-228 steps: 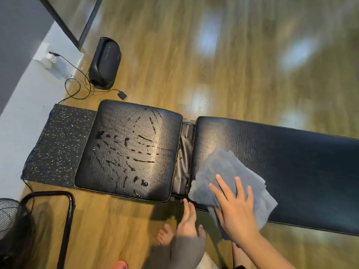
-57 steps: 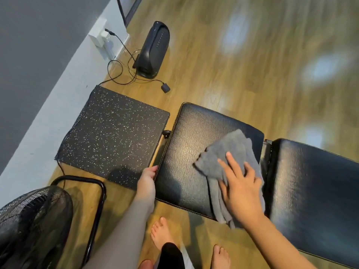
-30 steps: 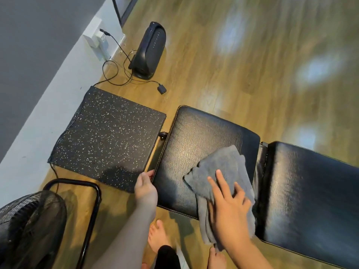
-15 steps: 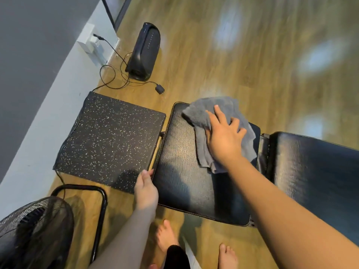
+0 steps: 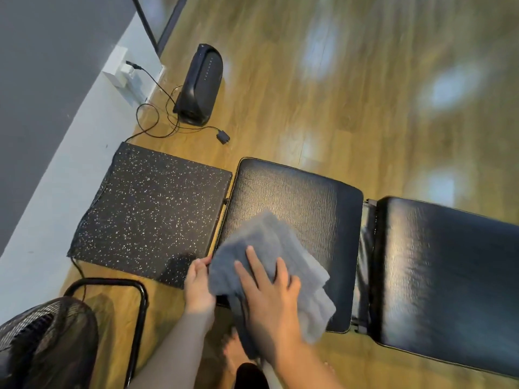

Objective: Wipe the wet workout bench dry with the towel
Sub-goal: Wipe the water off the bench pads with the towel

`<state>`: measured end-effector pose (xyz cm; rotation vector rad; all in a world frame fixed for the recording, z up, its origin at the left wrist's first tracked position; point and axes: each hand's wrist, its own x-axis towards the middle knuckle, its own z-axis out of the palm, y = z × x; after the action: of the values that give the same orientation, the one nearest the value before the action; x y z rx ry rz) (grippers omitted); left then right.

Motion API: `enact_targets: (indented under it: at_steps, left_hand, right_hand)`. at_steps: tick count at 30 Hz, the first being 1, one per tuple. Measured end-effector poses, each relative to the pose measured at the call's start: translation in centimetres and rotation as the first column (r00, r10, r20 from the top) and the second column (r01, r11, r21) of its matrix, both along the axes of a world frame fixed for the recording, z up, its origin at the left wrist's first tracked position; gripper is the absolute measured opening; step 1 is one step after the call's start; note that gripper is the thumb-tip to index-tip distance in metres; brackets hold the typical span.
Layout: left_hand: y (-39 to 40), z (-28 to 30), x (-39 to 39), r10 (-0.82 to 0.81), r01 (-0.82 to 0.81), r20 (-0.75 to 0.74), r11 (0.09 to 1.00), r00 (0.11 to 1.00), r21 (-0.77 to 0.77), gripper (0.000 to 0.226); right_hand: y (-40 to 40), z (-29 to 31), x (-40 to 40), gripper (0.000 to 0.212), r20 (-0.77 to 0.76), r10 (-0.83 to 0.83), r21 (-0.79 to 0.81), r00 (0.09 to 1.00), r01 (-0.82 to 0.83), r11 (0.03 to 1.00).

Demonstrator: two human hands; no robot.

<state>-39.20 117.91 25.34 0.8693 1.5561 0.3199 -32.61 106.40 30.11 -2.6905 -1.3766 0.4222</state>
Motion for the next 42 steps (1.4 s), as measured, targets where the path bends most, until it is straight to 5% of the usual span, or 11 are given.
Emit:
enact_targets:
  at_steps: [5,9,13,19,24,30,36,42]
  left_hand:
    - [0.0,-0.8,-0.7,-0.025,0.029,0.076,0.999,0.997,-0.046,0.025]
    - [0.2,-0.9,-0.5,-0.129,0.137,-0.102,0.987,0.986,0.078,0.029]
    - [0.0,-0.8,-0.3,-0.132,0.140,-0.126,0.988,0.983,0.057,0.035]
    - [-0.1,-1.5,-0.7,-0.137,0.147,-0.133,0.987,0.982,0.065,0.036]
    - [0.1,-1.5,-0.5,-0.081,0.084,-0.068,0.996,0.994,0.039,0.033]
    - [0.6,-1.1,-1.1,0.170,-0.134,0.151,0.965,0.974,-0.224,0.050]
    - [-0.7,0.2,-0.8,0.097,-0.086,0.083,0.988,0.992,-0.129,0.058]
    - [-3.7,0.7,-0.4,0.045,-0.037,-0.099,0.996,0.994,0.080,0.044]
  right_hand:
    - [0.0,0.0,1.1,0.061,0.035,0.115,-0.025,0.993,-0.114,0.993]
    - [-5.6,-0.2,3.9,0.057,0.042,0.238,-0.022,0.970,-0.238,0.971]
    - [-6.4,-0.1,9.9,0.074,0.019,-0.008,-0.007,1.000,0.008,1.000]
    - [4.5,-0.3,15.7,0.054,0.017,-0.235,0.002,0.972,0.235,0.972]
    - [8.6,-0.1,10.6,0.056,0.030,-0.036,0.005,0.999,0.035,0.999]
    - [-2.2,1.0,2.3,0.052,-0.034,0.250,-0.056,0.968,-0.252,0.966]
    - [-8.0,0.3,8.2,0.068,0.011,0.134,-0.072,0.991,-0.132,0.989]
    - [1.0,1.4,15.5,0.061,-0.010,-0.076,-0.080,0.997,0.075,0.994]
